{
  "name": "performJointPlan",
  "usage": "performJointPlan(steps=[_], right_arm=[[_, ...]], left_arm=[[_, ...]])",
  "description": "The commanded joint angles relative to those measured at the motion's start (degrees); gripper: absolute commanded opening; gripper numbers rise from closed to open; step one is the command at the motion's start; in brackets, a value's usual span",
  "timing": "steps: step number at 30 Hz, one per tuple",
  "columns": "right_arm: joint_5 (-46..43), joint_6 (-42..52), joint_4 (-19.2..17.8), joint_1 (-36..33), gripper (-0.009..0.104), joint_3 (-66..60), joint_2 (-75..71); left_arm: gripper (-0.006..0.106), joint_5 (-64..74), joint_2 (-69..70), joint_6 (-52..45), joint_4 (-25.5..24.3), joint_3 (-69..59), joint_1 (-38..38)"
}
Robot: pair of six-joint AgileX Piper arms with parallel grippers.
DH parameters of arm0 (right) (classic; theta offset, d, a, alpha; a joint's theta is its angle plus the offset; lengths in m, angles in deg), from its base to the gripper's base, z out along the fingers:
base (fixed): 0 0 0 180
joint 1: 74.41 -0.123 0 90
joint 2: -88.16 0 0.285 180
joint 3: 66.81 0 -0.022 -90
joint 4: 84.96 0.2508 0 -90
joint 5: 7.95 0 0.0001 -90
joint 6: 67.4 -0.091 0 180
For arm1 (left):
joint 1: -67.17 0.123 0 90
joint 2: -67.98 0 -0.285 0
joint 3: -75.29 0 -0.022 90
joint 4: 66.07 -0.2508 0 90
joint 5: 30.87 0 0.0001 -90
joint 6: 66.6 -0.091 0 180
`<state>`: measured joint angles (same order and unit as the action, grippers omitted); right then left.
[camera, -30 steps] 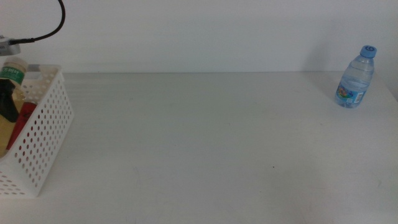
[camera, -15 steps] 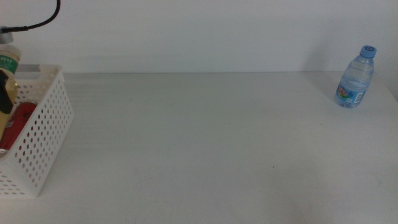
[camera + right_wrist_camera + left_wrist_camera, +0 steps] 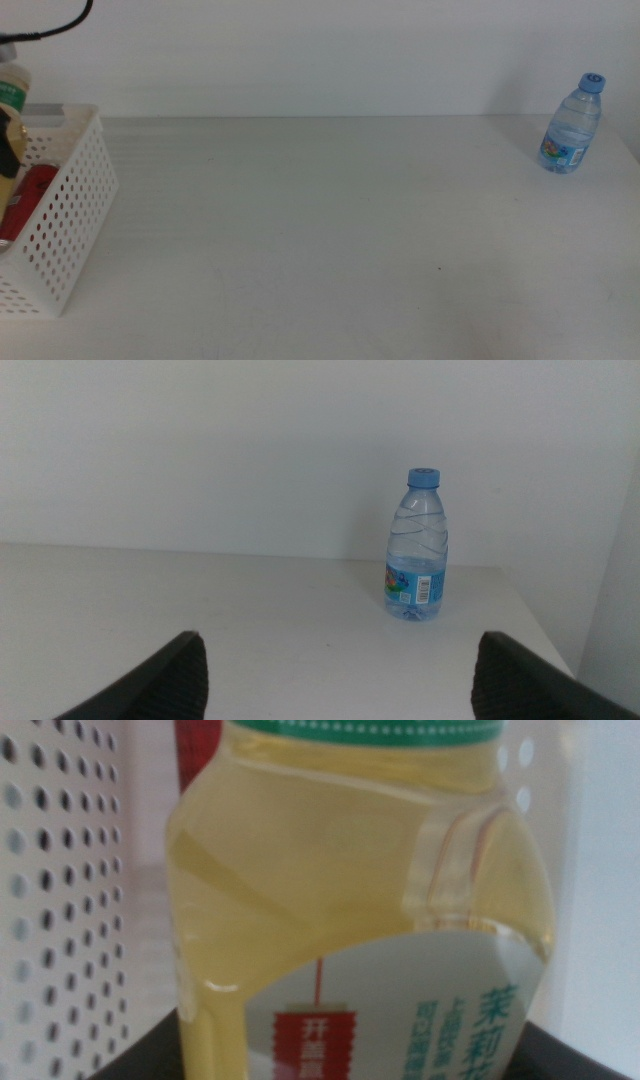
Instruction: Use arms to grab the bottles and put them into the dustbin to the left of the table.
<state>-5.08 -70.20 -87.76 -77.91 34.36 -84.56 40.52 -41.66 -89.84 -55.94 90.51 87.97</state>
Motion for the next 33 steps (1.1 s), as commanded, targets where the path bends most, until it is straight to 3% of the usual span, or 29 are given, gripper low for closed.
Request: performJointPlan(steps=[1, 19, 22, 30, 33], right_arm=[[-4.3, 0.6, -0.5, 0.2, 0.077, 0.4, -1.6], [-4.3, 0.6, -0.5, 0.2, 0.077, 0.4, -1.6], [-4.3, 0.6, -0.5, 0.2, 0.077, 0.4, -1.6], [-4.3, 0.6, -0.5, 0.2, 0.077, 0.4, -1.6], [-4.3, 0.6, -0.5, 0.2, 0.077, 0.4, -1.6]], left_arm=[[0.011, 4.0, 3.7, 0.3, 2.2, 0.3, 0.0], [0.011, -0.9, 3.3, -0.3, 2.8, -5.9, 0.0], [0.021, -1.8, 2.9, -0.4, 3.1, -5.9, 0.0], [0.085, -2.9, 2.0, -2.7, 4.3, -5.7, 0.0], [0.09, -2.7, 2.5, -3.4, 5.3, -4.9, -0.1]])
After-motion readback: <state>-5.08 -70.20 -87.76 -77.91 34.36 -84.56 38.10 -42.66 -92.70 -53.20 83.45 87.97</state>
